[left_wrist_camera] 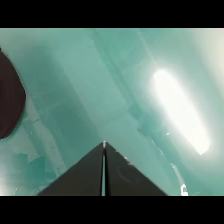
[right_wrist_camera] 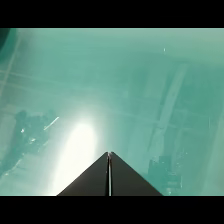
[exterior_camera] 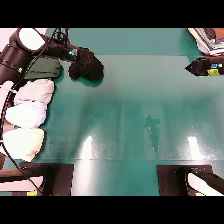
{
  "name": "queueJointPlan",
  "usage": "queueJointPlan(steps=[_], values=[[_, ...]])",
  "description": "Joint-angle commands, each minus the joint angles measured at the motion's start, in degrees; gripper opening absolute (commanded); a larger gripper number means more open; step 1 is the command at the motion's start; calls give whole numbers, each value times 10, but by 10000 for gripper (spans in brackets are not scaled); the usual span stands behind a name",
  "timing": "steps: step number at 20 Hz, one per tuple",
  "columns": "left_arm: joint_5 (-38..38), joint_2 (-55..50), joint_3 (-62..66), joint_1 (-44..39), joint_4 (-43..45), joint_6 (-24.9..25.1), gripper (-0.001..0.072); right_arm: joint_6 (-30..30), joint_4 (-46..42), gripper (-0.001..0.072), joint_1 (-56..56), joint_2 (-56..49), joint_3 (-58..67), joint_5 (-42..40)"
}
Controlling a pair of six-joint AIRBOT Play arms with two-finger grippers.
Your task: Fold the shirts.
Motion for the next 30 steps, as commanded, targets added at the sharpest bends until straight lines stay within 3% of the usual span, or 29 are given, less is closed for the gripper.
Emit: queueJointPlan(steps=[1, 17, 19, 21, 23, 30], values=[[0, 0, 0, 0, 0, 0, 25, 0, 0, 17, 1, 0, 0, 0], [24, 0, 0, 0, 15, 1, 39, 0, 1, 17, 1, 0, 0, -27], [65, -4, 0, 0, 92, -23, 578, 0, 1, 17, 1, 0, 0, -29], [92, -23, 0, 8, 180, -74, 557, 0, 2, 18, 1, 0, 0, -30], [109, -64, 0, 32, 209, -108, 558, 0, 2, 17, 8, 0, 0, -30], [202, -206, 0, 66, 180, -110, 557, 0, 4, 17, 24, 0, 0, -30]])
